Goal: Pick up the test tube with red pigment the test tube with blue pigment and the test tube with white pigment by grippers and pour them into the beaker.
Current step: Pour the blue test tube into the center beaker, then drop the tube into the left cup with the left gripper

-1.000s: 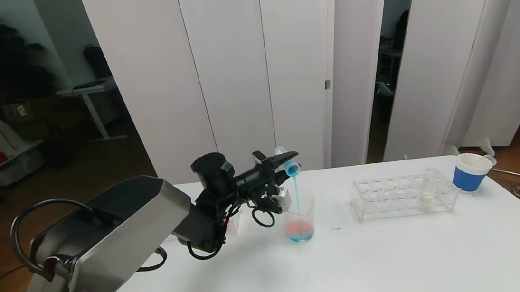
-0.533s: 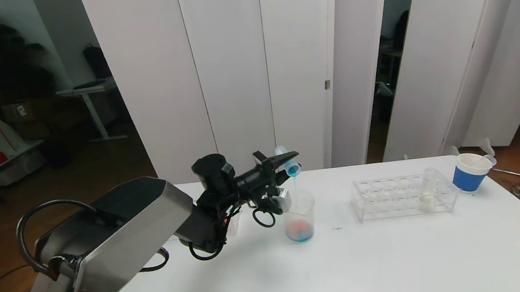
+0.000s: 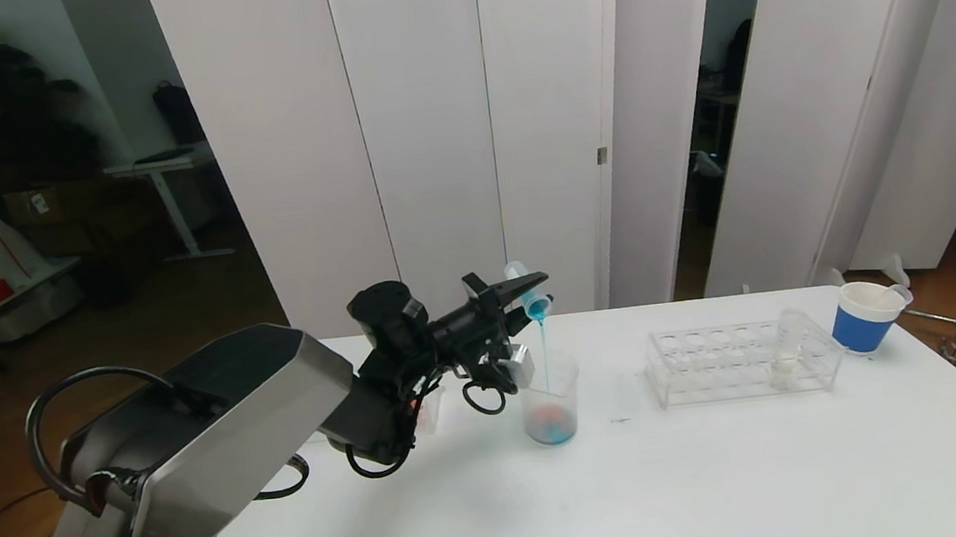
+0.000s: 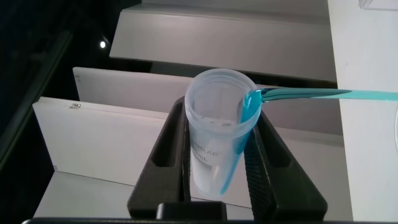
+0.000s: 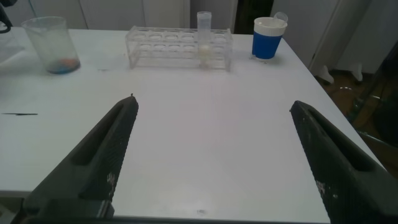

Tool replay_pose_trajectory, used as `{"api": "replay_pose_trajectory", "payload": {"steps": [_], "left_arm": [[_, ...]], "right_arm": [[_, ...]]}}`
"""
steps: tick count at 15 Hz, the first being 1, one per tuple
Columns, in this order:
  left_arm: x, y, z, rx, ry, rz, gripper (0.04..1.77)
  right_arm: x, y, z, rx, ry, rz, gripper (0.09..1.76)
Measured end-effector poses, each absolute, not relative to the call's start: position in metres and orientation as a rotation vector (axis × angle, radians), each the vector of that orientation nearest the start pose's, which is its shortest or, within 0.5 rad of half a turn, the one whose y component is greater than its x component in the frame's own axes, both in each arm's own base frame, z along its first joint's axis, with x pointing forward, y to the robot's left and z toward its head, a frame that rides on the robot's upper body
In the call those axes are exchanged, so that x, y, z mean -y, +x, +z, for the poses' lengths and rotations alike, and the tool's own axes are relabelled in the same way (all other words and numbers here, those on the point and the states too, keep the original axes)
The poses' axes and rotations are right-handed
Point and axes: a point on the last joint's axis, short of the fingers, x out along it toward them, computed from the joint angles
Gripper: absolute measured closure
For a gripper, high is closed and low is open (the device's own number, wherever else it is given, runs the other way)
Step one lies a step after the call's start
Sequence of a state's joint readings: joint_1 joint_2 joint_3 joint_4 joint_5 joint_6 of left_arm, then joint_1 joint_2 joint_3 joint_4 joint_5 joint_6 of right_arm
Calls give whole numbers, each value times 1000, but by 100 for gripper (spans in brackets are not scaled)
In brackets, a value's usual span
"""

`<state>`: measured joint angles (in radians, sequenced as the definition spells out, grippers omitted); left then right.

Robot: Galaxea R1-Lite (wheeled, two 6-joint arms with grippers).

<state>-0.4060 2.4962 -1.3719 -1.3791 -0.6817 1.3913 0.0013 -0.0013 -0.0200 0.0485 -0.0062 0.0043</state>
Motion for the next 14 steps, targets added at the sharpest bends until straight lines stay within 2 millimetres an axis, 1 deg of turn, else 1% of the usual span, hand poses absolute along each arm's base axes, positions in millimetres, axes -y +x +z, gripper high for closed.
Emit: {"api": "replay_pose_trajectory", "payload": {"steps": [9,14], "left_arm": [[202,432,81,1007,1266,-739,123],[206,435,87,1056,1269,-699,123]], "right_arm": [[0,-24,76,-27,4,-5,10],[0,-24,76,-27,4,-5,10]]}}
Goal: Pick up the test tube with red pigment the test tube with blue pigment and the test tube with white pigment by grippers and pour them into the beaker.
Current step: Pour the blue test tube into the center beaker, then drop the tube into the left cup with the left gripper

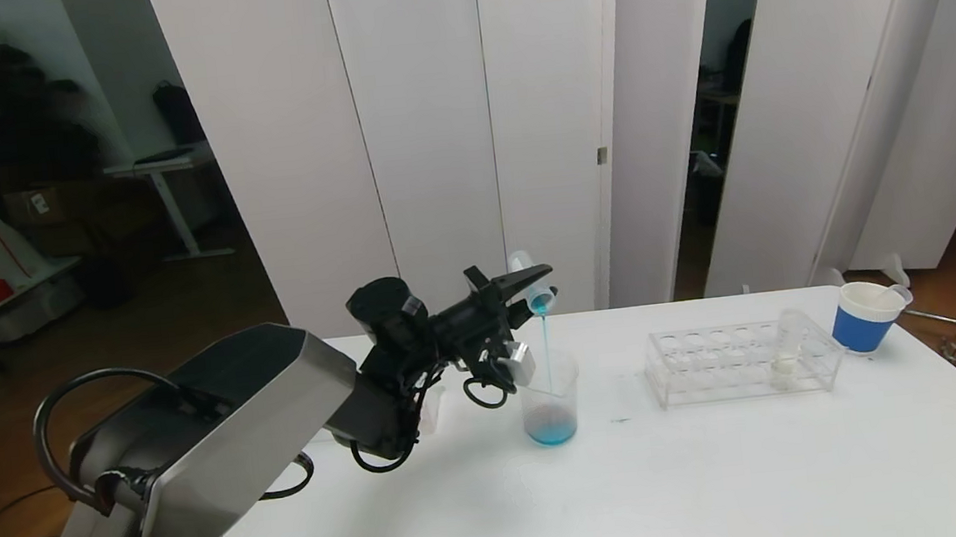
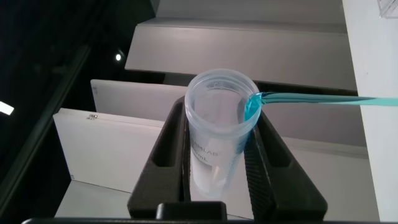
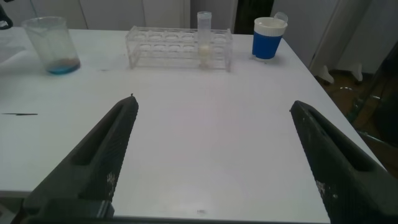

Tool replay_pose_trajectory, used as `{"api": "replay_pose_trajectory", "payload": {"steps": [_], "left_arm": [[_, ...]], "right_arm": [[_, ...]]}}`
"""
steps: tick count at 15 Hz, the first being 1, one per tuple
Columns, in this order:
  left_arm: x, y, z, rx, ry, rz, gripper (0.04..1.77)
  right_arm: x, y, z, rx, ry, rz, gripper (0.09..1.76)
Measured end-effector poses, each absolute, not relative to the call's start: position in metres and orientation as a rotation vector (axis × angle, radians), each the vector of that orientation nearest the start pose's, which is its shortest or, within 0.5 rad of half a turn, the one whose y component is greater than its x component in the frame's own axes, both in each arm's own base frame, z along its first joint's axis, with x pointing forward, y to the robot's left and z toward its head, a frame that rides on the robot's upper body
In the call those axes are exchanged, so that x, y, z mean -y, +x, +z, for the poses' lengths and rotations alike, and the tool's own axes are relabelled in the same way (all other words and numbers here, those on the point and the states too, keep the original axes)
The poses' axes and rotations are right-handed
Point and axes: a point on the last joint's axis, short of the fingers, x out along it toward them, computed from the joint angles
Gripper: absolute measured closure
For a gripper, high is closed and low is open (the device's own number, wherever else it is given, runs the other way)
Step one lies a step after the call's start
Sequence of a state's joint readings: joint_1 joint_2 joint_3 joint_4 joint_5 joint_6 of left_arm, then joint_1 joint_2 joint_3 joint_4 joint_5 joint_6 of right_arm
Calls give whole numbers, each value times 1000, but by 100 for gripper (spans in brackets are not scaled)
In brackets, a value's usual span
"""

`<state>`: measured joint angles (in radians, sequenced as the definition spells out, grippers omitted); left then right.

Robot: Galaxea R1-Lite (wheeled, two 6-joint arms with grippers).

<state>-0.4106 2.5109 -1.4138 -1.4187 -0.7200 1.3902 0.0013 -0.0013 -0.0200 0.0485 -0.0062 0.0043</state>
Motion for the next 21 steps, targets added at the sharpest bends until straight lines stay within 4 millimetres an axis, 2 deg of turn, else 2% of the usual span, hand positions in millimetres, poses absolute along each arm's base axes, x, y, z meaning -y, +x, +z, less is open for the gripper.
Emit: {"api": "replay_pose_trajectory", "payload": {"steps": [7,13,21], "left_arm": [[203,434,88,1128,1279,-619,123],[207,432,87,1115,1273,-635,123],[212,427,98,1108,1265,-657,123]], "right_arm": [[0,-24,76,-27,5,-5,10],[0,-24,76,-27,5,-5,10],[0,-24,76,-27,4,-5,10]]}}
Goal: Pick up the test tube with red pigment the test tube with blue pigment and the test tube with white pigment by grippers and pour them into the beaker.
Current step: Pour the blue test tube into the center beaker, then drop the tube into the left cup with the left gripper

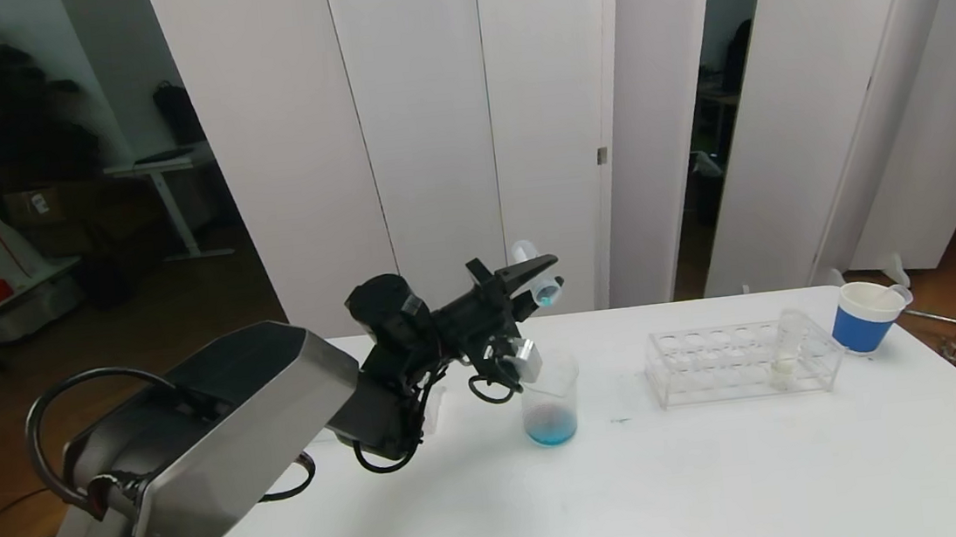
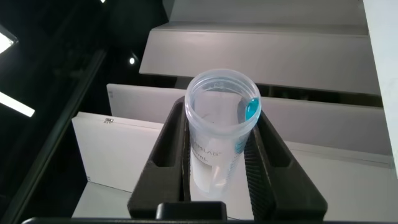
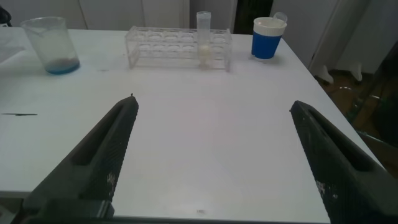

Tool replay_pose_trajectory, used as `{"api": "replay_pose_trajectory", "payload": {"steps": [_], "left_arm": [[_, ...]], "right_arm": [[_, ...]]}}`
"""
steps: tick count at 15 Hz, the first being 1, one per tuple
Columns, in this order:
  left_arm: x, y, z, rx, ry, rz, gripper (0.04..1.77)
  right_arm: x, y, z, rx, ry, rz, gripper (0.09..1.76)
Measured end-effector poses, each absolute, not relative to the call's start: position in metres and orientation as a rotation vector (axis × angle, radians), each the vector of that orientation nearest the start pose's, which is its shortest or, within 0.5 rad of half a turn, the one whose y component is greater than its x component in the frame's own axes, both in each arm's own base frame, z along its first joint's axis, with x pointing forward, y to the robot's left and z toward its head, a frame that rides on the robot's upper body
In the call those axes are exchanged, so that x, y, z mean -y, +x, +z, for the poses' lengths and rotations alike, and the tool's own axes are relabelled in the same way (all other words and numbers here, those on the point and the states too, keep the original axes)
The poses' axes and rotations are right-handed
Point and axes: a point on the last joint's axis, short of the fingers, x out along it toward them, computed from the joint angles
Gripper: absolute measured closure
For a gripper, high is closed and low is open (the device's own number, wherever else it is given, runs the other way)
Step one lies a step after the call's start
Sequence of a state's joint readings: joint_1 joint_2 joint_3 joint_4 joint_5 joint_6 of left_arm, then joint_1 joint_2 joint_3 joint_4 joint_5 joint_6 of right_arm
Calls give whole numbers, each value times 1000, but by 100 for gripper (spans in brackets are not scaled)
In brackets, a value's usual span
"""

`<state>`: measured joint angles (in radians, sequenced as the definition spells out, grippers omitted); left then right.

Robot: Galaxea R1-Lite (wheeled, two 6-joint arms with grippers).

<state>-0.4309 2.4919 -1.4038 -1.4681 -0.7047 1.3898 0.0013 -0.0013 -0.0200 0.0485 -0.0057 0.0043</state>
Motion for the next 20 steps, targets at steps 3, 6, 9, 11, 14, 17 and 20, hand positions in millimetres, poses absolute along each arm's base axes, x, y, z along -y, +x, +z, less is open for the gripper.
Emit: {"api": "replay_pose_trajectory", "payload": {"steps": [3,6,9,11,14,17,20], "left_arm": [[213,428,98,1110,1264,-658,123],[214,429,96,1114,1264,-655,123],[215,431,96,1143,1268,-630,123],[216,433,93,1152,1276,-620,123],[217,434,93,1182,1304,-588,123],[217,434,93,1215,1319,-552,123],[217,435,91,1213,1319,-554,123]], "right_arm": [[0,-24,76,-27,5,-5,10],[0,-24,76,-27,5,-5,10],[0,-24,76,-28,5,-5,10],[0,-24,76,-27,4,-5,10],[0,-24,76,-28,4,-5,10],[0,-24,76,-28,5,-5,10],[0,-24,76,-27,4,-5,10]]}}
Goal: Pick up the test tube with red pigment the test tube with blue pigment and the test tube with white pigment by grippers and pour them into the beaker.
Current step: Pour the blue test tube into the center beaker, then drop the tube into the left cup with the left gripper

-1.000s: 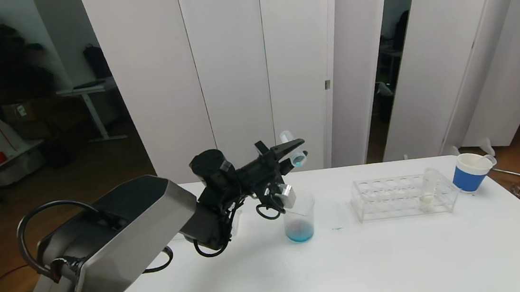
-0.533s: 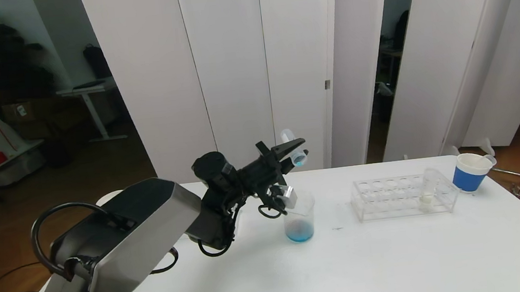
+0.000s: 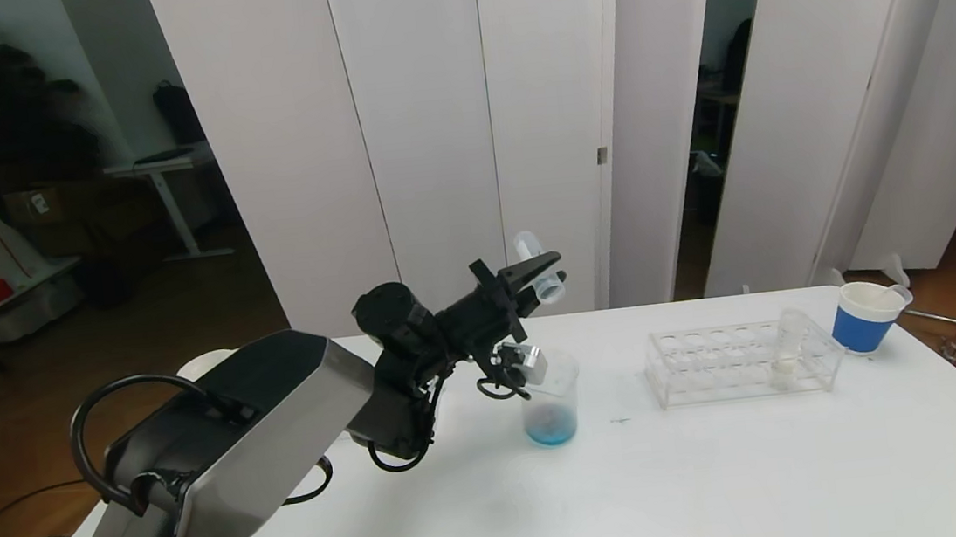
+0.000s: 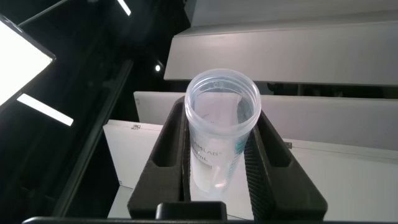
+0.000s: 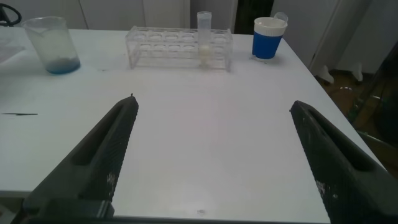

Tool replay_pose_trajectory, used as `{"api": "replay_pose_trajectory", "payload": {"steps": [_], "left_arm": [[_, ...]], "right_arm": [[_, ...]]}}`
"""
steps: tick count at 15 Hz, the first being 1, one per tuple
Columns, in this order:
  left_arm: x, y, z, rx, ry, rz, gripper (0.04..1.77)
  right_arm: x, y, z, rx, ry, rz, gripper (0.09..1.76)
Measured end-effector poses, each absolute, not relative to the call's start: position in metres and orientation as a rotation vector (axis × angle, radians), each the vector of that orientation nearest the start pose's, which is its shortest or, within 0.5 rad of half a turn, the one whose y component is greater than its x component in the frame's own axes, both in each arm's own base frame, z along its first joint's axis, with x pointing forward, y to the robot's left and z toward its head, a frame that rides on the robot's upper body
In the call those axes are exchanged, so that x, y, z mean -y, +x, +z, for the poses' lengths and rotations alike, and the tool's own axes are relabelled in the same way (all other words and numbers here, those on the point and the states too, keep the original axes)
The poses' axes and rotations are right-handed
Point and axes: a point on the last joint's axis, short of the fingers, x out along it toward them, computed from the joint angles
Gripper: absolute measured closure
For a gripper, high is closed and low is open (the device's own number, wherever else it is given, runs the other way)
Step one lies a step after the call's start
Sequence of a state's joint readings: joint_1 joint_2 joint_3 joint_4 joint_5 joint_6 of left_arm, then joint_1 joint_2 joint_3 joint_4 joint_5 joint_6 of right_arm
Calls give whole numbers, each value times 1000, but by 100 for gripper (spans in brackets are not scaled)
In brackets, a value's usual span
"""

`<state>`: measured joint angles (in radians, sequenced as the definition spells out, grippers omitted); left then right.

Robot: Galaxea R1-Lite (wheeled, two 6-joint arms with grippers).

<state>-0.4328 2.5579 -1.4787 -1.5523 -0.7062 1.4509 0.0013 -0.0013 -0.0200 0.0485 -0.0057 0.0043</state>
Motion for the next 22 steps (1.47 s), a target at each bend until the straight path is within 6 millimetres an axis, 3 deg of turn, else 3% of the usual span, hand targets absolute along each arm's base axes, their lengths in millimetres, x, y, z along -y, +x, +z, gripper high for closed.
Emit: {"api": "replay_pose_trajectory", "payload": {"steps": [5,10,14,18,22], "left_arm": [[215,438,92,1116,1305,-569,123],[210,441,118,595,1112,-353,123],[206,430,148,199,819,-326,123],[192,406,183,-208,419,-383,123],[178,386,229,-323,31,-278,123]], "right_arm": [[0,-24,76,-28,5,-5,10],[0,-24,76,-28,5,-5,10],[0,-24,76,-27,5,-5,10],[0,-24,76,-27,4,-5,10],[0,-24,76,-28,4,-5,10]]}}
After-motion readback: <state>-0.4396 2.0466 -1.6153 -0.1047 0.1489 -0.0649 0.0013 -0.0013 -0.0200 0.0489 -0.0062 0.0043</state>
